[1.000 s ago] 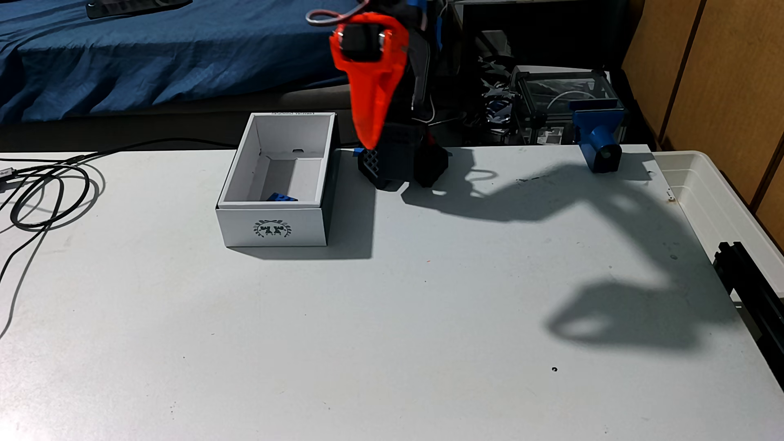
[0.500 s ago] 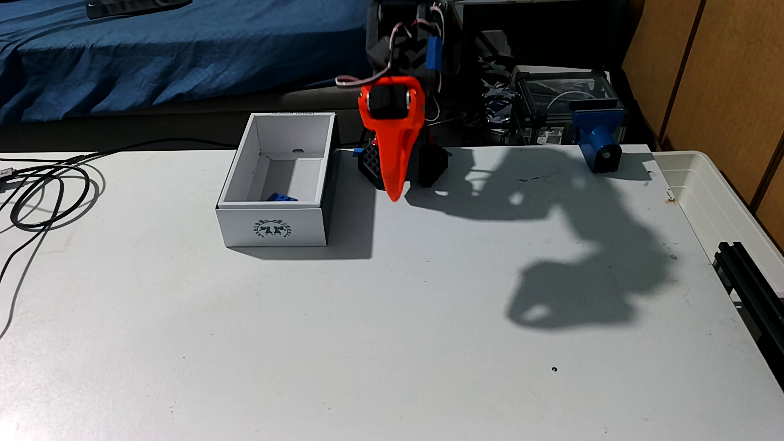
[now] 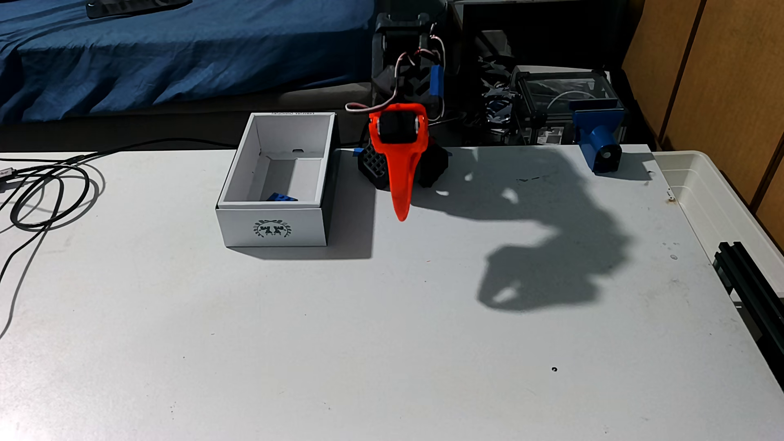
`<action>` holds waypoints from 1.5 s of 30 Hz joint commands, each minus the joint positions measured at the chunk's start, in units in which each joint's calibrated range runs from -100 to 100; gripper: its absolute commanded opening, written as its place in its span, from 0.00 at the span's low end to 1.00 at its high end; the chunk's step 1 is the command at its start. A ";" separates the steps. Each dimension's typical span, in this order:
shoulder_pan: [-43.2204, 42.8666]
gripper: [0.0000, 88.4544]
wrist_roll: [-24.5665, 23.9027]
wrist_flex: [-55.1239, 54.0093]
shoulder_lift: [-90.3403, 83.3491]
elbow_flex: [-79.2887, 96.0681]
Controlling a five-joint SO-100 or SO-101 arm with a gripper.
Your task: Grab the blue brick and place in box
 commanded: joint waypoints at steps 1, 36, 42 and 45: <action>-0.09 0.01 1.18 -0.63 -3.70 1.99; 0.21 0.01 1.08 0.23 -16.64 15.47; 0.21 0.01 1.08 0.23 -16.64 15.47; 0.21 0.01 1.08 0.23 -16.64 15.47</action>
